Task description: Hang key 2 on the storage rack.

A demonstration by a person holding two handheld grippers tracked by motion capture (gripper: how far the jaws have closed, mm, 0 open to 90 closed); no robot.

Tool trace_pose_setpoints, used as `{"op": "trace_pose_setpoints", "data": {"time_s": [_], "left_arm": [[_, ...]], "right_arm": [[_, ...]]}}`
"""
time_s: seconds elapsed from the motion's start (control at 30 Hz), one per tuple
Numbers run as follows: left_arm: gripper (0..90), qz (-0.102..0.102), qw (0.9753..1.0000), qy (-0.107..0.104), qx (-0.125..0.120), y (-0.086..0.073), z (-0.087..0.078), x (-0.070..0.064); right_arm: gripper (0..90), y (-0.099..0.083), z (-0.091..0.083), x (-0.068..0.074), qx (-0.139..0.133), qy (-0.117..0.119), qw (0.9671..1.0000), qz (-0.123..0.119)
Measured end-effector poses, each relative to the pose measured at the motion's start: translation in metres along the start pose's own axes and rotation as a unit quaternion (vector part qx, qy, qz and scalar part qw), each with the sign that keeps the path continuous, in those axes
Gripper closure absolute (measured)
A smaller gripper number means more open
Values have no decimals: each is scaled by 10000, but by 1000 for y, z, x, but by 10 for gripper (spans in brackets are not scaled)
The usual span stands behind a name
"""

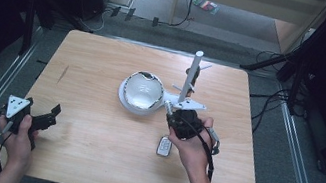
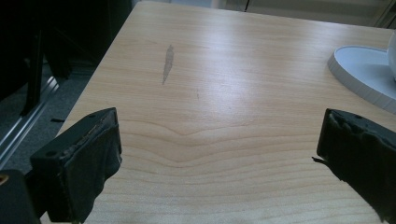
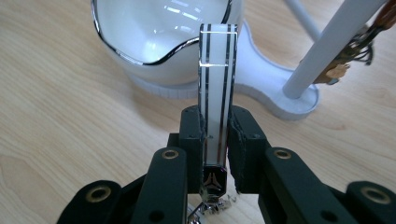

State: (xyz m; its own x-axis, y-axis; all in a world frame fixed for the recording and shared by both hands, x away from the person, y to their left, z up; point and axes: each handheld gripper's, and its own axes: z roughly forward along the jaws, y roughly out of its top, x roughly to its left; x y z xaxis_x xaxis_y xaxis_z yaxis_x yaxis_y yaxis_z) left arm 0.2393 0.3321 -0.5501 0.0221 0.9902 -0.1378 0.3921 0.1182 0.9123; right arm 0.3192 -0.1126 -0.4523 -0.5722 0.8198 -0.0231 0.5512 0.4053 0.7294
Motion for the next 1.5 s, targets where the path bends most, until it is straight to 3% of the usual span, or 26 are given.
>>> {"op": "trace_pose_setpoints", "data": {"time_s": [0.67, 1.1, 1.5], "left_arm": [[1, -14, 10000, -6, 6, 0, 0, 0], [1, -19, 10000, -5, 2, 0, 0, 0], [1, -22, 10000, -12, 2, 0, 0, 0]], "right_arm": [[776, 18, -15, -24, -539, -214, 9980, 252], [775, 22, -15, -38, -696, -333, 9962, 392], [774, 23, -10, -52, -677, -318, 9957, 542]]}}
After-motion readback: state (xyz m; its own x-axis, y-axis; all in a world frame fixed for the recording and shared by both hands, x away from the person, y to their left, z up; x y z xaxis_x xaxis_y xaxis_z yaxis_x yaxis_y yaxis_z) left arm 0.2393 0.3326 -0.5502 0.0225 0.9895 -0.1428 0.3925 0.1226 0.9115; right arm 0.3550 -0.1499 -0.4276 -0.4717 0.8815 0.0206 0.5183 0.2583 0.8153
